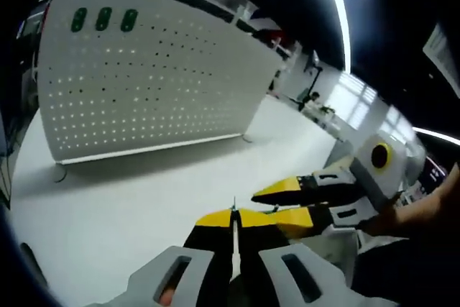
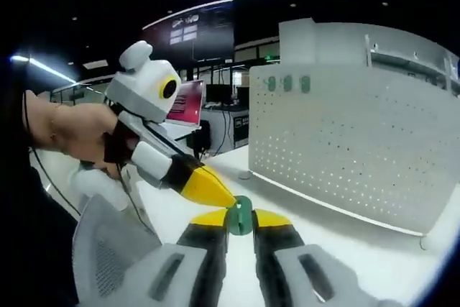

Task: Insert the hook assembly into the mounting plate slot until the hook locks in place.

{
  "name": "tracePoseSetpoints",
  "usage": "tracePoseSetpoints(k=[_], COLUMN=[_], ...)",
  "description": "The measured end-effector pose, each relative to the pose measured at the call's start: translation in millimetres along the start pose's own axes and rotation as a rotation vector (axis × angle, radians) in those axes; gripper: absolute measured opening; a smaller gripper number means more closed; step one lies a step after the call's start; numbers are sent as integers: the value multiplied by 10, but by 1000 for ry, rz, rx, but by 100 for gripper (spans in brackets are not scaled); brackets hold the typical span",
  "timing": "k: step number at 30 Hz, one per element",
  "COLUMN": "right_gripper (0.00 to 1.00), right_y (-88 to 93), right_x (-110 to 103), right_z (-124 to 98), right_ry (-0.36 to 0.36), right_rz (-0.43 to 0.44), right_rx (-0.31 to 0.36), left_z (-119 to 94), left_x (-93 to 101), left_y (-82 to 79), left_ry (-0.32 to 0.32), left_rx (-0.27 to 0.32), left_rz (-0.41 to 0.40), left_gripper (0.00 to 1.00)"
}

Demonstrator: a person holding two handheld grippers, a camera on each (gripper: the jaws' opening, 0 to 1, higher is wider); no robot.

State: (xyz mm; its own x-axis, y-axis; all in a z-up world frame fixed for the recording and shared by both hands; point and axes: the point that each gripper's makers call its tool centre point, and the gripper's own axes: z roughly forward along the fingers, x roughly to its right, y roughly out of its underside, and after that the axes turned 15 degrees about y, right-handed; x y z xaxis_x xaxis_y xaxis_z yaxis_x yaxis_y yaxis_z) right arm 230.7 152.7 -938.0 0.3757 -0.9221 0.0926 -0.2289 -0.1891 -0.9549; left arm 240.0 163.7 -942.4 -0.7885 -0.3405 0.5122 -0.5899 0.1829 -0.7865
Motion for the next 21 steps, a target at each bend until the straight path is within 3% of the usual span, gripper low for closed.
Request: tracePoseSetpoints(k=[21], right_gripper=[0], right_y=[9], right_x=[-3], right_z=[16], right_ry=[0], right_rz=[-39], right_rx=[1], left_z=[26], left_x=[81], left_y=[-6], left_ry=[61], left_rx=[38], left_rz=[-62], left_gripper=[1])
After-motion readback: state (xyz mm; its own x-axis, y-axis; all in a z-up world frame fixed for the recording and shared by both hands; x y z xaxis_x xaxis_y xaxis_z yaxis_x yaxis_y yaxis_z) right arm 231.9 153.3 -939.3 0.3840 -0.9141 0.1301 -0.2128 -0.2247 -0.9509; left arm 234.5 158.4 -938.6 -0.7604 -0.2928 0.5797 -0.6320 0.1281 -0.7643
